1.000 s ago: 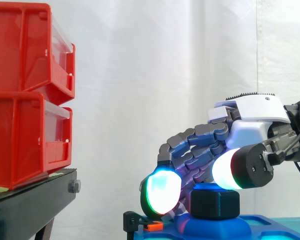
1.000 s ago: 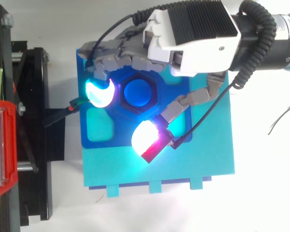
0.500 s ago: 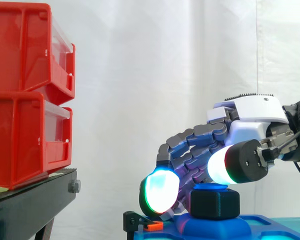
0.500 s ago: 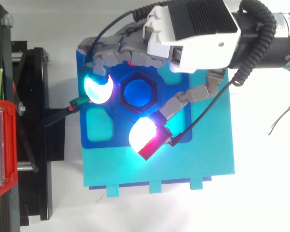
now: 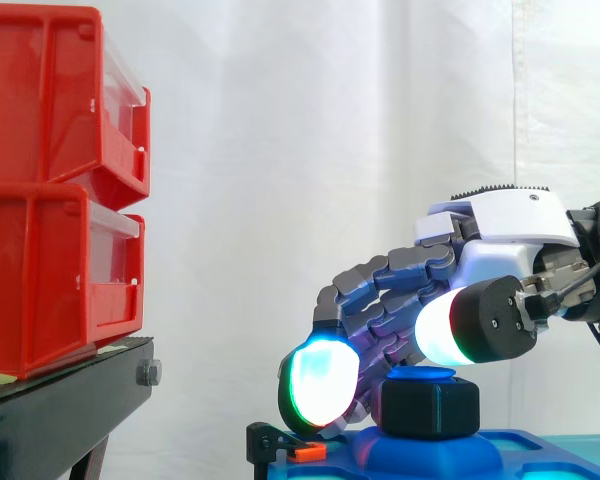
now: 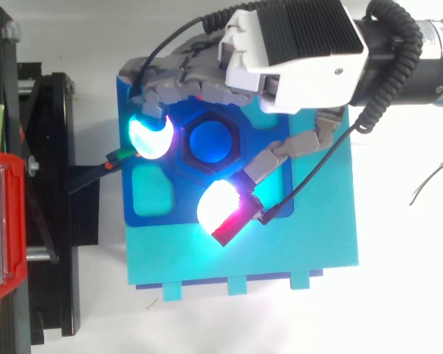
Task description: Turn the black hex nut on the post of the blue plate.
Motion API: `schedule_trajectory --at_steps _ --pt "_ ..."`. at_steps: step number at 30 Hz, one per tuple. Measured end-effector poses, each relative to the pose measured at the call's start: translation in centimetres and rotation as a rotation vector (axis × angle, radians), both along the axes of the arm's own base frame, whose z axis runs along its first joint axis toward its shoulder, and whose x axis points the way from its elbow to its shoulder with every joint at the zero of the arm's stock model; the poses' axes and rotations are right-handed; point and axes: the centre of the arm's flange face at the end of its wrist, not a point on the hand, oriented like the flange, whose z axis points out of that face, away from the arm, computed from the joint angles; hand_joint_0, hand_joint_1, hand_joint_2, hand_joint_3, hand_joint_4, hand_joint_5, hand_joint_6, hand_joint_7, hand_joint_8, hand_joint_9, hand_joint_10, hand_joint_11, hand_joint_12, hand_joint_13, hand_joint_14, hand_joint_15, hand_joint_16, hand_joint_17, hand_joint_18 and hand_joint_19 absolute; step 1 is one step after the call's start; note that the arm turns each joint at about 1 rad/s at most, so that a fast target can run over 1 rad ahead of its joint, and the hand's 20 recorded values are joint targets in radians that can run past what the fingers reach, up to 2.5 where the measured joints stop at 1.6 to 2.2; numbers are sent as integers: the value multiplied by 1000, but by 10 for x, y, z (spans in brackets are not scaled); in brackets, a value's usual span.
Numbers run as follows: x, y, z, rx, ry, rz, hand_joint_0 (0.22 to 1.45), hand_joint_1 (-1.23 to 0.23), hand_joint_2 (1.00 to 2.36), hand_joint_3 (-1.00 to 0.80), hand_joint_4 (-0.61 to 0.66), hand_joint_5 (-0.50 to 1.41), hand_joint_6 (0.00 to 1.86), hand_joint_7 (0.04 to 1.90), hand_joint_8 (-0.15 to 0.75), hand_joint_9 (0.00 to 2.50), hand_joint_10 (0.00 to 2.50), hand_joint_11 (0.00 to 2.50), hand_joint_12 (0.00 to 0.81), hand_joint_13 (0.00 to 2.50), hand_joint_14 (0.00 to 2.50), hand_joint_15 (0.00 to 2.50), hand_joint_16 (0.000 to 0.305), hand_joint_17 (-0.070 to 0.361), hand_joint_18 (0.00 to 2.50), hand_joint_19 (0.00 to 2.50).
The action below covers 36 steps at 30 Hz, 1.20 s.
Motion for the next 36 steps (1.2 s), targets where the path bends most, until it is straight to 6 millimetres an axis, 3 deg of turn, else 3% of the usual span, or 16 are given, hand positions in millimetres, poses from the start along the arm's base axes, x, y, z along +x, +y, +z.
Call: schedule_trajectory --at_steps 36 --pt "-3 2 -6 -24 11 21 398 -540 1000 -500 562 -275 504 858 527 345 5 242 643 531 0 609 79 179 425 84"
